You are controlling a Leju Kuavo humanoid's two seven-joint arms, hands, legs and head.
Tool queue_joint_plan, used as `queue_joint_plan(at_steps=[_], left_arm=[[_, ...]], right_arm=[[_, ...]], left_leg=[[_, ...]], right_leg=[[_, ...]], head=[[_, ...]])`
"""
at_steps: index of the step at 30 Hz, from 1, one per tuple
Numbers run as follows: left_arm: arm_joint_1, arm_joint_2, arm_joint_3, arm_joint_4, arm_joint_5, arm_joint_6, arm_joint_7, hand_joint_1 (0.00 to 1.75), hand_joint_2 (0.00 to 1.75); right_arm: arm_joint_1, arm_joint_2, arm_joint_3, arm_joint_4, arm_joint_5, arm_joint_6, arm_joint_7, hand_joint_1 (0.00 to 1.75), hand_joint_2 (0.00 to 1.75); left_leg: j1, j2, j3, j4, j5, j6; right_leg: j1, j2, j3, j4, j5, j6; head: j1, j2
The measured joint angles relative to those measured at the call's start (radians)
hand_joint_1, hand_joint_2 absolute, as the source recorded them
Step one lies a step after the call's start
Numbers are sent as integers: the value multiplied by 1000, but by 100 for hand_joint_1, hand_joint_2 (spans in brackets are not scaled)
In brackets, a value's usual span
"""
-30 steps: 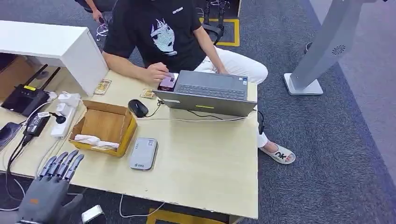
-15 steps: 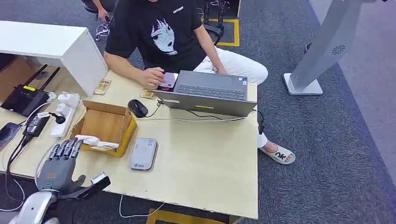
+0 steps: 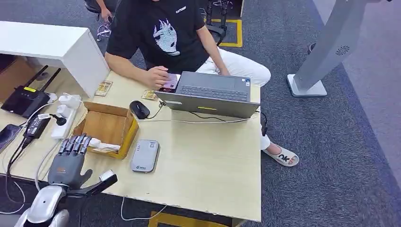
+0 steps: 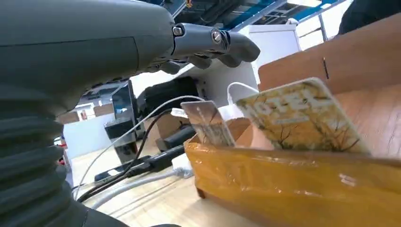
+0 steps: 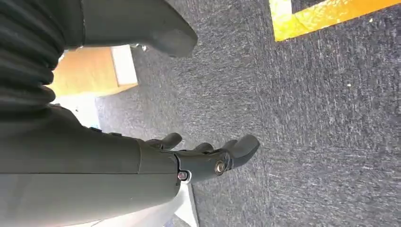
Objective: Pass the card to the sensor for recognition and then transmit it.
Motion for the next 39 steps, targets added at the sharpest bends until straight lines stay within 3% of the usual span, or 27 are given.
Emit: queue_joint_plan(at_steps=[23,27,39], left_arm=[[-36,-3,0,19,3,11,-14,0,175],[-158,-5,-2,91,22,-15,-35,0,175],[-246,-23,-40,188,94,-60,-91,0,175]], right_arm=[[-2,-6,-8,0,22,6,0,0,175],[-7,-13,-21,0,66,14,-3,0,175],[-12,-22,-24,0,95,24,-12,0,175]], left_leg=[[0,0,0,0,0,0],[0,0,0,0,0,0],[0,0,0,1,0,0]], right_leg=[[0,0,0,0,0,0],[0,0,-1,0,0,0],[0,0,0,0,0,0]], head=[[0,0],[0,0],[0,0]])
